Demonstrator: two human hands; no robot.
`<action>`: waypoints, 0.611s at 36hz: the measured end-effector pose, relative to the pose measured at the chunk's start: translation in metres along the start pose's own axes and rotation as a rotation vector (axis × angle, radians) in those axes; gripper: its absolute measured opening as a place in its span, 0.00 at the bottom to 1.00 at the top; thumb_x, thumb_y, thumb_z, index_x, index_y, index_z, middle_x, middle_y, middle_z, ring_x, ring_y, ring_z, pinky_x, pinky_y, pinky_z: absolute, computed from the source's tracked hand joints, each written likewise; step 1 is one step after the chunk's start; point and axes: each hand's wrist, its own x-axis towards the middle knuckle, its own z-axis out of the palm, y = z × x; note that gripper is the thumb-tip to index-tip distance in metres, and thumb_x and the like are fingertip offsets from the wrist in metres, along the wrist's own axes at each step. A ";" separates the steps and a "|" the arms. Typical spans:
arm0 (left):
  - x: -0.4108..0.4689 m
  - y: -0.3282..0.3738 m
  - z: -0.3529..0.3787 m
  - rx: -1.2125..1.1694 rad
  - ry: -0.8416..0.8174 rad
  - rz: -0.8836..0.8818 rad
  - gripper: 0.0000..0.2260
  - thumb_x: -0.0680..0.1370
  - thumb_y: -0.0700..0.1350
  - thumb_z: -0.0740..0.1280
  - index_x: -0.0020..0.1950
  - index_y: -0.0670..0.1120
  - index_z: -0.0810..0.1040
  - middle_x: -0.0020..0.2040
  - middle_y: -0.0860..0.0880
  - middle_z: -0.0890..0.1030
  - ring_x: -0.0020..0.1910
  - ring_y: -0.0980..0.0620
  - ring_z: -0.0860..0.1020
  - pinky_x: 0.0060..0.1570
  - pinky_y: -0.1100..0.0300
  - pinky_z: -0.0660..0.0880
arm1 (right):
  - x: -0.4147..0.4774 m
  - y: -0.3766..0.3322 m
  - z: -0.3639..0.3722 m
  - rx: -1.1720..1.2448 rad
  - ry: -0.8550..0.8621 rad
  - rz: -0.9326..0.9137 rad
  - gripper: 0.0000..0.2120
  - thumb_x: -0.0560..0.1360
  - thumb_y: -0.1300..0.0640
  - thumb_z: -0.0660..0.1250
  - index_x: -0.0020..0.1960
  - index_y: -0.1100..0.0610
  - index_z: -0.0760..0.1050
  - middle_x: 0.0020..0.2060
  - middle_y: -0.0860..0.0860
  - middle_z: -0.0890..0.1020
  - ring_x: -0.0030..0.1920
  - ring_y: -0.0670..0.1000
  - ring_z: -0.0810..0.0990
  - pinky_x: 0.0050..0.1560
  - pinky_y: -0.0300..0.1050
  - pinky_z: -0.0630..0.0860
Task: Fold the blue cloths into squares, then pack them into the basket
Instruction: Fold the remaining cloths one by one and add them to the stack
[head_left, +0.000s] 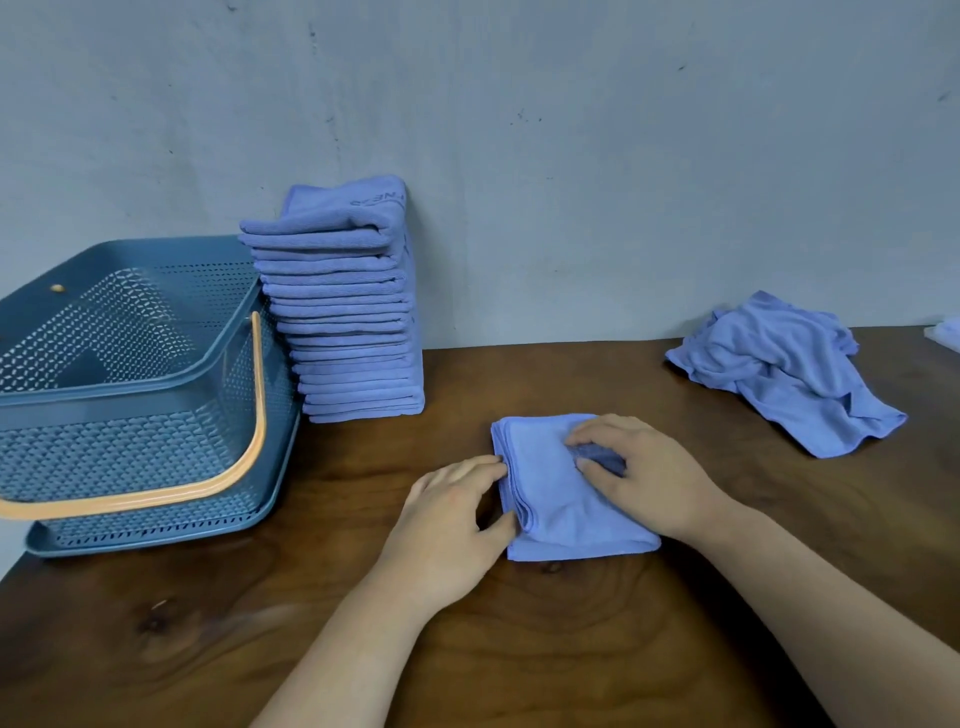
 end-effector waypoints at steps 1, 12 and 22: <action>0.000 0.000 0.000 -0.005 0.003 -0.005 0.24 0.83 0.58 0.63 0.80 0.61 0.67 0.78 0.67 0.66 0.78 0.63 0.61 0.80 0.60 0.53 | -0.001 -0.002 -0.001 0.002 -0.018 0.009 0.15 0.80 0.45 0.69 0.67 0.39 0.79 0.64 0.31 0.77 0.68 0.35 0.71 0.65 0.29 0.66; -0.011 0.010 -0.004 -0.173 0.086 0.156 0.16 0.87 0.53 0.60 0.75 0.62 0.73 0.75 0.69 0.68 0.80 0.64 0.60 0.79 0.56 0.61 | -0.013 -0.014 0.001 -0.122 -0.368 0.048 0.50 0.71 0.18 0.59 0.85 0.36 0.46 0.82 0.32 0.38 0.79 0.34 0.31 0.83 0.48 0.41; -0.009 0.012 -0.001 0.078 -0.022 0.096 0.18 0.84 0.60 0.59 0.75 0.67 0.68 0.78 0.72 0.62 0.75 0.76 0.56 0.82 0.59 0.50 | -0.012 -0.013 -0.004 -0.070 -0.394 0.094 0.50 0.68 0.14 0.55 0.83 0.31 0.44 0.81 0.29 0.37 0.82 0.42 0.31 0.83 0.51 0.41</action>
